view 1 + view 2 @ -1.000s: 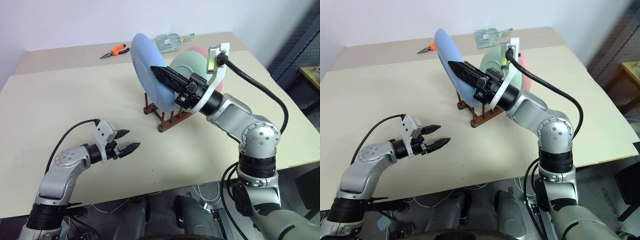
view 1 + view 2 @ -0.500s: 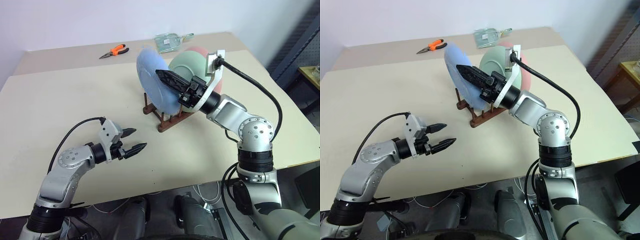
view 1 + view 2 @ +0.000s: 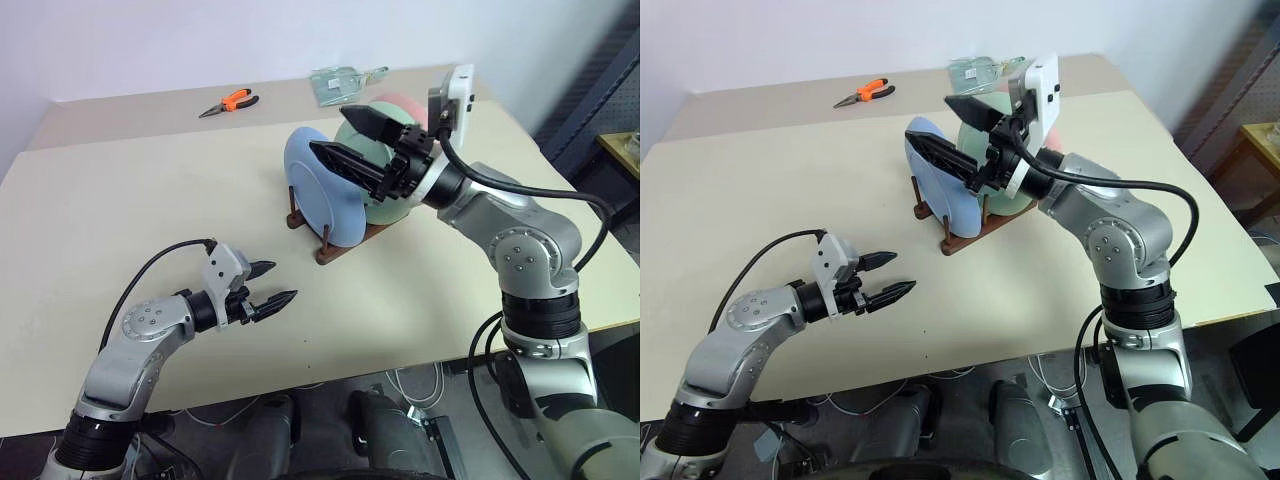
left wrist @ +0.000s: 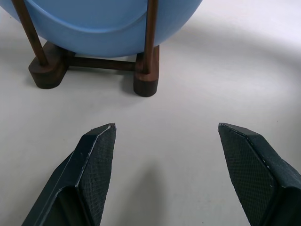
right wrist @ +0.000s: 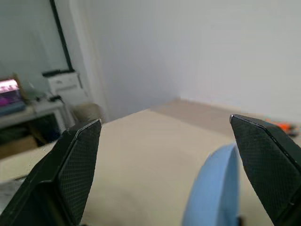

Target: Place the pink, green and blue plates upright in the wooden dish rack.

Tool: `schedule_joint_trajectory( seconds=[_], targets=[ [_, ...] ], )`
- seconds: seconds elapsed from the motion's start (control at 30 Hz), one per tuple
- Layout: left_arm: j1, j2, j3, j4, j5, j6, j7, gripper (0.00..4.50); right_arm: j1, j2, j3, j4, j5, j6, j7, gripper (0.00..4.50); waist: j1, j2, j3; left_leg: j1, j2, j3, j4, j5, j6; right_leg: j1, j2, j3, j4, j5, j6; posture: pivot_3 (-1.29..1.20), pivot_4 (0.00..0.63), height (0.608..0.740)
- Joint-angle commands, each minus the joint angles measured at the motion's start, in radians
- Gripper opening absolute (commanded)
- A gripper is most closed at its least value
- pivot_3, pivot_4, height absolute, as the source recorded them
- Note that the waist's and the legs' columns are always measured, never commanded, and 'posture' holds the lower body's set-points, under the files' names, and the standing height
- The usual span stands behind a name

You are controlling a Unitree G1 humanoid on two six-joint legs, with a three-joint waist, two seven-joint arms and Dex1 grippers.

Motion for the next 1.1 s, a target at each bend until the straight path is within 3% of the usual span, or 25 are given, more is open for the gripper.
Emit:
schedule_joint_trajectory(
  seconds=[0.03,0.07,0.17,0.27,0.4,0.67,1.1],
  targets=[
    [-0.005,0.0,-0.008,-0.022,0.002,-0.011,0.002,3.58,-0.01,-0.055,-0.035,-0.047,-0.077,-0.06,0.03,4.45,0.001,0.0,0.0,0.0,0.0,0.0,0.0,0.0,0.0,0.0,0.0,0.0,0.0,0.0,0.0,0.0,0.15,0.74],
    [-0.007,0.003,-0.013,-0.019,0.007,-0.013,0.0,3.58,-0.006,-0.073,-0.056,-0.04,-0.087,-0.065,0.034,4.45,0.002,0.0,0.0,0.0,0.0,0.0,0.0,0.0,0.0,0.0,0.0,0.0,0.0,0.0,0.0,0.0,0.15,0.74],
    [-0.005,0.007,-0.022,-0.016,0.018,-0.017,-0.003,3.58,0.003,-0.116,-0.105,-0.012,-0.103,-0.064,0.035,3.63,0.002,0.0,0.0,-0.001,0.0,0.0,0.0,0.0,0.0,0.0,0.0,0.0,-0.001,0.0,0.0,0.0,0.15,0.74],
    [0.002,0.013,-0.039,-0.024,0.022,-0.018,-0.013,3.58,0.061,-0.23,-0.14,0.016,-0.197,-0.089,0.06,2.23,0.006,0.0,0.0,-0.001,0.0,0.0,0.0,0.0,0.0,0.0,0.0,0.0,-0.002,0.0,0.0,0.0,0.15,0.74],
    [-0.011,-0.005,-0.079,-0.056,0.021,-0.024,-0.014,3.58,0.18,-0.368,-0.08,0.034,-0.399,-0.223,0.108,0.1,0.019,0.0,0.0,-0.002,0.0,0.001,0.001,-0.001,0.001,0.001,-0.001,0.0,-0.004,-0.001,-0.002,0.0,0.15,0.74],
    [-0.029,-0.041,-0.127,-0.085,0.023,-0.01,0.008,3.58,0.261,-0.385,-0.036,0.104,-0.572,-0.341,0.131,0.1,0.016,0.0,0.0,-0.001,0.0,0.002,0.002,-0.001,0.001,0.001,0.0,0.001,-0.003,-0.001,-0.002,0.0,0.15,0.74],
    [-0.017,-0.039,-0.106,-0.08,0.022,-0.015,0.03,3.58,0.254,-0.327,-0.028,0.077,-0.577,-0.37,0.194,0.1,0.023,0.0,0.0,-0.001,0.0,0.002,0.002,-0.001,0.001,0.001,0.0,0.0,-0.003,0.0,-0.001,0.0,0.15,0.74]
  ],
)
